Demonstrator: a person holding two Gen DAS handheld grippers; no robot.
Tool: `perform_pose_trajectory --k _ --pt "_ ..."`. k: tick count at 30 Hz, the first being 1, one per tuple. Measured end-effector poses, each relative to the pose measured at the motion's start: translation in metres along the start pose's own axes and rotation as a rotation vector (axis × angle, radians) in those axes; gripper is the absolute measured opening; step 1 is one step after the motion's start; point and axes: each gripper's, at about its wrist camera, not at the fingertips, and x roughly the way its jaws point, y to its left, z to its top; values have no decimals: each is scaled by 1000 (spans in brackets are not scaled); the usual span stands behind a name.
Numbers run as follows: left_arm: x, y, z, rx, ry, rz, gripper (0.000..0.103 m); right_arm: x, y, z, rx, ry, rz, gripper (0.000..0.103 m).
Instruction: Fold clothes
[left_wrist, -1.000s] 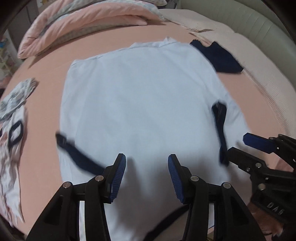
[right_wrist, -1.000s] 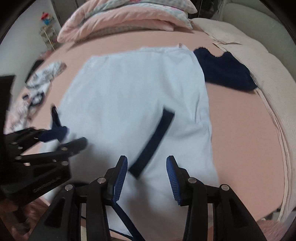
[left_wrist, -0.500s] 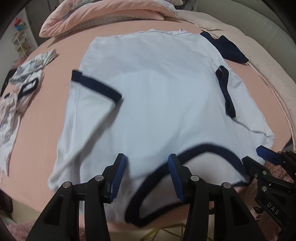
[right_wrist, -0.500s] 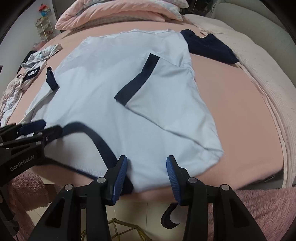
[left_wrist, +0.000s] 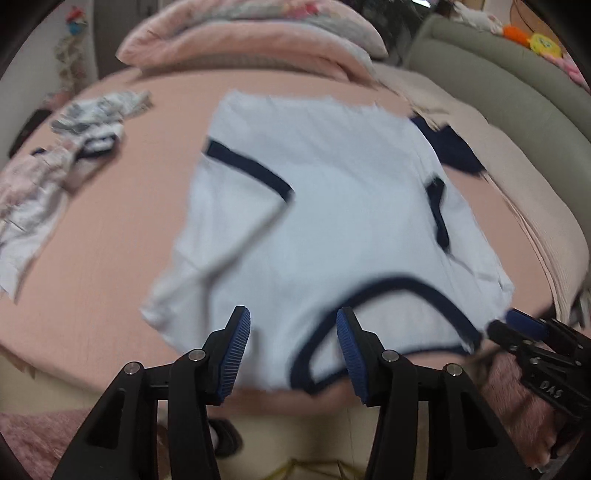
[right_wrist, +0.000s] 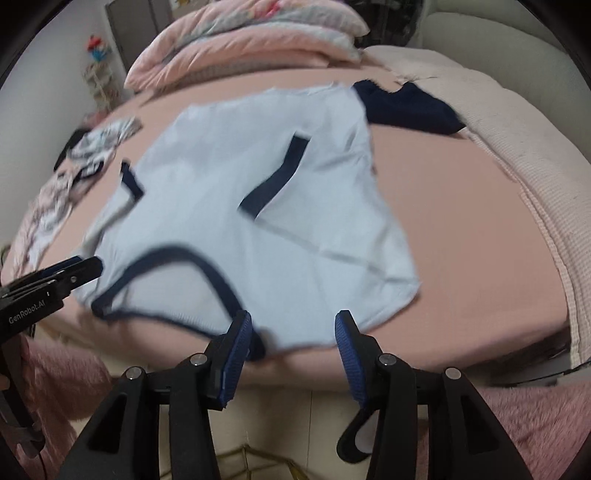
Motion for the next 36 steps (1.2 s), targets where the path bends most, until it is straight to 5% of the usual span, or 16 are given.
perform_pose_trajectory --k 5,11,17,20,25,32,36 --pt "29 15 -13 -71 110 32 45 18 -2 1 -10 31 -22 47" --pt "25 3 -29 -18 94 92 46 14 4 -10 -29 51 -28 55" --pt "11 12 -38 -64 119 44 46 4 6 -22 -61 88 -5 59" --pt "-3 15 -40 -66 77 -13 45 -9 2 -19 -40 37 17 59" --pt "-10 21 -20 -74 -10 18 46 -19 -3 5 -9 -71 39 59" --pt "18 22 -25 -75 90 58 45 16 -3 8 -28 15 17 59" --pt "16 23 -43 -133 53 55 45 20 -2 -3 -45 34 21 65"
